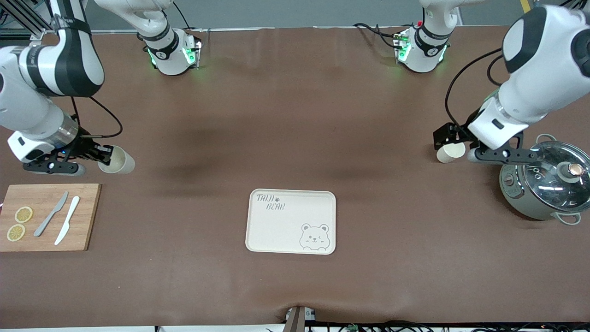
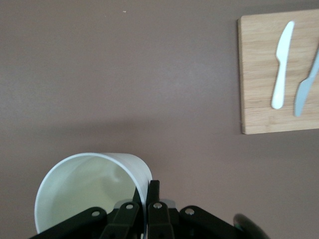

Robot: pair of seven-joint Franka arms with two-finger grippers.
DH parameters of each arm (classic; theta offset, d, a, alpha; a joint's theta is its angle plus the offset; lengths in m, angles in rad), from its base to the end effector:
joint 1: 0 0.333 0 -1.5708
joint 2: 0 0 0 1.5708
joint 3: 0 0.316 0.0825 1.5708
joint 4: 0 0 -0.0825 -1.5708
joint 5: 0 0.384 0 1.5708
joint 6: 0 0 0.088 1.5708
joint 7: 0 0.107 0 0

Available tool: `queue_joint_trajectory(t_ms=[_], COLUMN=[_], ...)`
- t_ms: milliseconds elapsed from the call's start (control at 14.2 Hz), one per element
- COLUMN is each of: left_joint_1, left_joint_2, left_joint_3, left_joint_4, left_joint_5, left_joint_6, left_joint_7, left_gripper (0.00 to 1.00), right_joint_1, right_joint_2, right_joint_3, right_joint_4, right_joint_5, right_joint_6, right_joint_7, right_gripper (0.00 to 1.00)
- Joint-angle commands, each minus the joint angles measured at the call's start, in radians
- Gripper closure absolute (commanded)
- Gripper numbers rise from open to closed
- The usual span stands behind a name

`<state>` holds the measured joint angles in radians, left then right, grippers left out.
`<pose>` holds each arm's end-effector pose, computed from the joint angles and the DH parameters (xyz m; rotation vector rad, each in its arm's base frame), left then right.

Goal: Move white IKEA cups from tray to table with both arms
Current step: 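Carry the cup with the right gripper toward the cutting board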

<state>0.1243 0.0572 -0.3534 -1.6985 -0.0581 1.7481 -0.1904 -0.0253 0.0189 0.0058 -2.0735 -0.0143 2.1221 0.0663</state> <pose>0.5642 -0.1322 0.5489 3.0667 -0.0427 -0.0308 0.5535 -0.0114 0.4232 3.1274 -0.1228 0.0469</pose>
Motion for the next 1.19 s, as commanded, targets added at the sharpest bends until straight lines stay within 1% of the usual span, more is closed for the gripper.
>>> queue_joint_trajectory(t_ms=[0,140,281,351,632,842,912,1123], left_joint_1=[-0.037,-0.046,-0.051,-0.061,-0.066,-0.066,-0.067,-0.067], left_joint_2=[0.0,-0.004,-0.017,-0.025,-0.054,-0.073,-0.073,-0.059], left_joint_3=[0.007,0.013,0.036,0.048,0.099,0.175,0.188,0.191], left_joint_4=[0.108,0.141,0.152,0.151,0.142,0.132,0.128,0.109], left_joint_5=[0.027,0.027,0.029,0.029,0.08,0.081,0.092,0.13], left_joint_6=[-0.123,-0.163,-0.174,-0.176,-0.211,-0.216,-0.216,-0.21], left_joint_7=[-0.058,-0.058,-0.046,-0.041,0.061,0.141,0.153,0.164], left_gripper=[0.0,0.0,0.0,0.0,0.0,0.0,0.0,0.0], right_joint_1=[-0.019,-0.015,-0.008,-0.008,-0.002,-0.002,-0.002,-0.002], right_joint_2=[-0.034,-0.027,0.01,0.035,0.13,0.186,0.202,0.243], right_joint_3=[0.014,0.014,0.014,0.014,0.014,0.014,0.014,0.014], right_joint_4=[-0.108,-0.166,-0.22,-0.229,-0.229,-0.231,-0.231,-0.234], right_joint_5=[0.063,0.077,0.077,0.077,0.074,0.07,0.07,0.07], right_joint_6=[0.111,0.215,0.338,0.379,0.502,0.579,0.596,0.663], right_joint_7=[-0.017,-0.019,-0.019,-0.019,-0.022,-0.022,-0.022,-0.022], right_gripper=[1.0,1.0,1.0,1.0,1.0,1.0,1.0,1.0])
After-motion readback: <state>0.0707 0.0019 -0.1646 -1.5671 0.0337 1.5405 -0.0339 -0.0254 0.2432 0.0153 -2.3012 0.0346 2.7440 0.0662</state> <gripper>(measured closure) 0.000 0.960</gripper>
